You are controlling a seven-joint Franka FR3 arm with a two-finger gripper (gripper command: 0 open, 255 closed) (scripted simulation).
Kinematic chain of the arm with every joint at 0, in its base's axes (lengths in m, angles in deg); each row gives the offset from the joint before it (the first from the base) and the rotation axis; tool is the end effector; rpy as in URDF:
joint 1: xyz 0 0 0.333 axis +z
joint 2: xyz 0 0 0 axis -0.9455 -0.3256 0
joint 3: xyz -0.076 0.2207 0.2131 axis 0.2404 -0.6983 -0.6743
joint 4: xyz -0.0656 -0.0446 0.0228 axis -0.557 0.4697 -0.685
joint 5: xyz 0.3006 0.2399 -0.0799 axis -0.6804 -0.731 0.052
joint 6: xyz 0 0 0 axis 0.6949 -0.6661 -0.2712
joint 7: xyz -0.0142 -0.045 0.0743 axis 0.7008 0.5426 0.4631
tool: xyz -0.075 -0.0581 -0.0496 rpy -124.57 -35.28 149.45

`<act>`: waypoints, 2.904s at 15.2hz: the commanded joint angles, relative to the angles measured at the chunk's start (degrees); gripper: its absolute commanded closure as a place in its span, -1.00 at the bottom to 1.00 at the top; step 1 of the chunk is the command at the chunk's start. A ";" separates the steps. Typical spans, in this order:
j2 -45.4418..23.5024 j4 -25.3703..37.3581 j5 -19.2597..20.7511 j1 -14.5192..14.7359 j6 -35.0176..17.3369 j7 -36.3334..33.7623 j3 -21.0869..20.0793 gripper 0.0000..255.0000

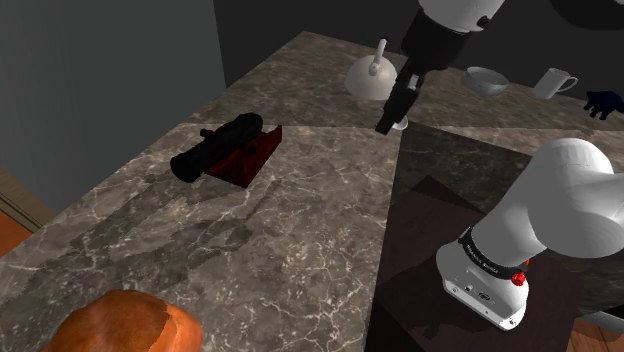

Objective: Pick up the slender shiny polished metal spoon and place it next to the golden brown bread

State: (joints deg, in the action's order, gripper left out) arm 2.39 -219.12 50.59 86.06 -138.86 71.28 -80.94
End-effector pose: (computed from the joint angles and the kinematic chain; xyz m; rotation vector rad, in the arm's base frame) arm 0.2659 0.1656 0.5338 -3.0480 -0.7176 -0.2523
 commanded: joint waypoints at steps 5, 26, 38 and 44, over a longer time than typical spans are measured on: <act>-0.56 1.94 -4.62 3.35 0.69 -8.50 -8.00 1.00; -19.09 26.02 -9.62 0.37 -0.02 -39.71 -41.29 1.00; -21.74 20.97 -9.86 -1.51 -8.43 -42.21 -47.58 1.00; -23.08 17.69 -9.96 -2.56 -13.21 -42.88 -50.40 1.00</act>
State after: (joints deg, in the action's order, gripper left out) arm -20.29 -201.06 40.53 83.87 -151.23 28.62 -130.65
